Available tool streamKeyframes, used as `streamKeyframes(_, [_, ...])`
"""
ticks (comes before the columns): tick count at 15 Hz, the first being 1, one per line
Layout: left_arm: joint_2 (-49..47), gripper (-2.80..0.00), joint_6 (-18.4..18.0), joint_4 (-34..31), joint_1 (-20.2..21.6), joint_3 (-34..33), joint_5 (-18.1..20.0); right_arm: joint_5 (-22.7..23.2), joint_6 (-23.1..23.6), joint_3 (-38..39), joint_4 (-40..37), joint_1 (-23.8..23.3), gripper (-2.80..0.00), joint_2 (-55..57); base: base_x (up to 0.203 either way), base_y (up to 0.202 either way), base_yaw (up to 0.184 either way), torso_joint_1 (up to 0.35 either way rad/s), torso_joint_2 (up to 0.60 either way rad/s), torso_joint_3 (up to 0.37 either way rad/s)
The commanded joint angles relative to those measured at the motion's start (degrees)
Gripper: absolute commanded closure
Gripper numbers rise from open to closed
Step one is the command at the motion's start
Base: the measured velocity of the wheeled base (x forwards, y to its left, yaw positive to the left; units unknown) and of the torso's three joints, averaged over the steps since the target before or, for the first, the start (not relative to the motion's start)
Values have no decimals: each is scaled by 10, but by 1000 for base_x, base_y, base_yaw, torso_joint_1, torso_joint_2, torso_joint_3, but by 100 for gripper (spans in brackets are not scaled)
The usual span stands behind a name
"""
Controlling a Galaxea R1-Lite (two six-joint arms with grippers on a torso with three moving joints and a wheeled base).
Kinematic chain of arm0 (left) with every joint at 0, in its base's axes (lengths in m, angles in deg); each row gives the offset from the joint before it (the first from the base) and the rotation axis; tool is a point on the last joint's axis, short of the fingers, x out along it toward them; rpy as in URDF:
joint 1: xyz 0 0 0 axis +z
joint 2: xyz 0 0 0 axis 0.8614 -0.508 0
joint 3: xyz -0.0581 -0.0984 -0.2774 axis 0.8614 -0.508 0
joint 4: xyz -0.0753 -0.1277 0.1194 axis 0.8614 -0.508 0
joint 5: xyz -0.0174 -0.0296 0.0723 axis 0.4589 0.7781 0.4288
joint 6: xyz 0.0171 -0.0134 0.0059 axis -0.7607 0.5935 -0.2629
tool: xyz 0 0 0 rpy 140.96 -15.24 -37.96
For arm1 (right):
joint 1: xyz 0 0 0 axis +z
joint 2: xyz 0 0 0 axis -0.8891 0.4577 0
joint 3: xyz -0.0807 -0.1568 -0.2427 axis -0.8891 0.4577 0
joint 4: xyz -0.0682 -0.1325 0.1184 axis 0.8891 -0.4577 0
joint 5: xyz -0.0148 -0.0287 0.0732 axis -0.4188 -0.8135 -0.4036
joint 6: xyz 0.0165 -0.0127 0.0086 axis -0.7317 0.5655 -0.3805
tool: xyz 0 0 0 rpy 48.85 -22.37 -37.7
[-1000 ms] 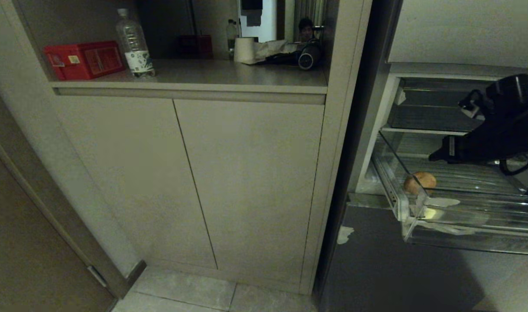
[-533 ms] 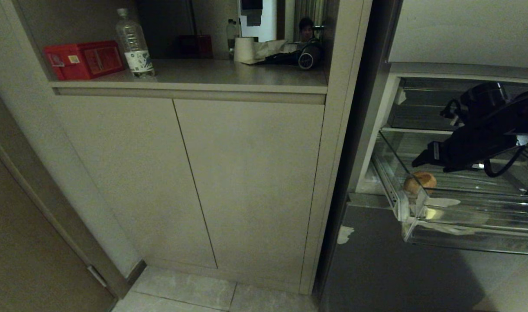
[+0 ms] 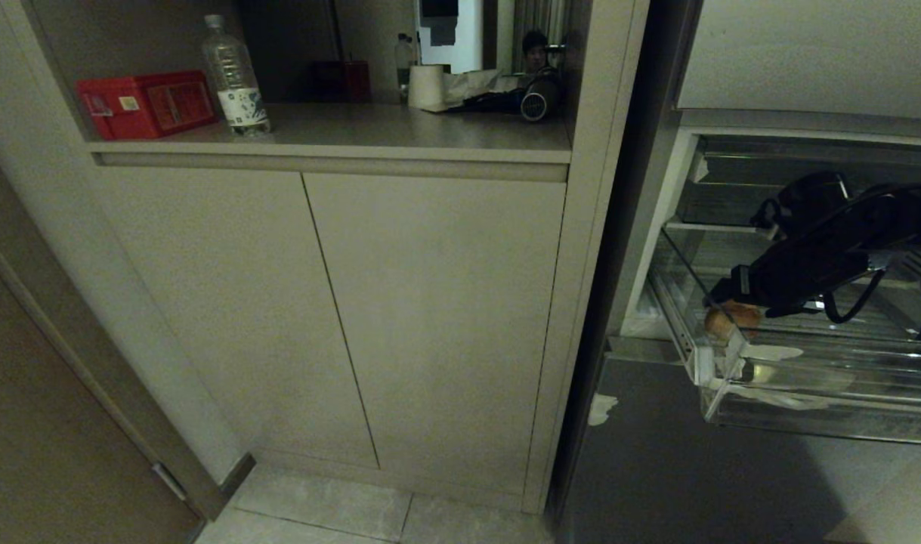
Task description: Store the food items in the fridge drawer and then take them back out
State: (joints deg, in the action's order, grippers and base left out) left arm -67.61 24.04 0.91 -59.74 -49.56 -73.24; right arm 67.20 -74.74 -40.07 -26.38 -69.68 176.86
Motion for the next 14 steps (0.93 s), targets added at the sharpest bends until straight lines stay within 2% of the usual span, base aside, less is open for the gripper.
streamKeyframes(1, [-1,0,0,0,0,0,0,-1,0,0,-2,-5,-280,11,0,0,0,0,0,0])
streamKeyframes(10, [-1,0,0,0,0,0,0,-5,3,10,-4,-20,-280,16,0,0,0,0,0,0])
streamKeyframes(14, [-1,0,0,0,0,0,0,-5,6,38,-4,-20,-280,9,0,0,0,0,0,0])
